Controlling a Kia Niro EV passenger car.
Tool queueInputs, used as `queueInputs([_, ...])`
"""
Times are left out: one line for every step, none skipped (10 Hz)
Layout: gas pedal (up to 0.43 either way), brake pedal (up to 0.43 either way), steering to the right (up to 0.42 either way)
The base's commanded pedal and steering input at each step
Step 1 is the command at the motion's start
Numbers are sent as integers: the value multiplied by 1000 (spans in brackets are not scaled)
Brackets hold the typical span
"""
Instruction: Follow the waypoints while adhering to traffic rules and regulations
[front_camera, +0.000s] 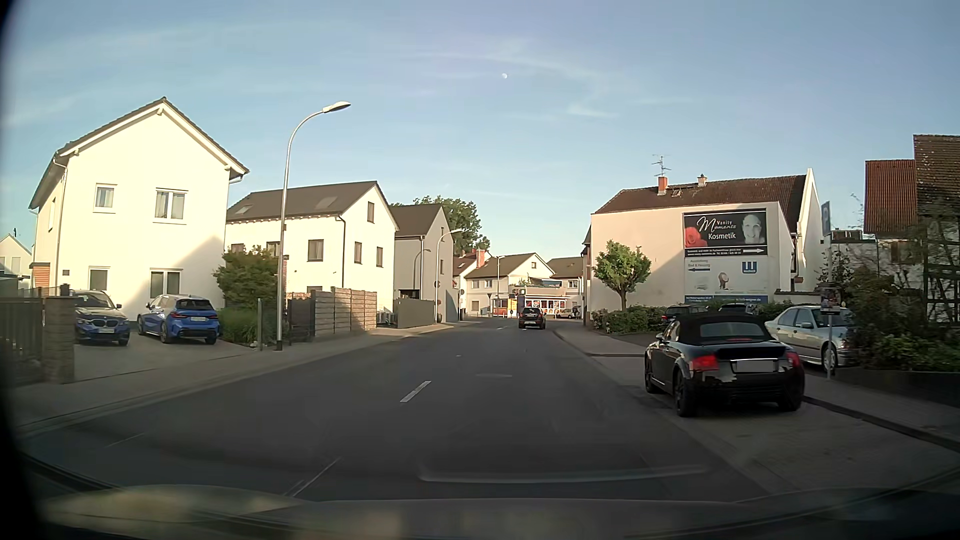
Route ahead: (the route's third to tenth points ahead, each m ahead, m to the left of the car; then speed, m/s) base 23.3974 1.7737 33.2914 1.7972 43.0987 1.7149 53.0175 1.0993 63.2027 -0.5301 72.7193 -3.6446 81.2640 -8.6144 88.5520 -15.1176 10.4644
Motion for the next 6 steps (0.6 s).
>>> queueInputs([67, 30, -5])
queueInputs([67, 30, -4])
queueInputs([67, 30, -3])
queueInputs([67, 30, -1])
queueInputs([67, 30, 2])
queueInputs([67, 30, 6])
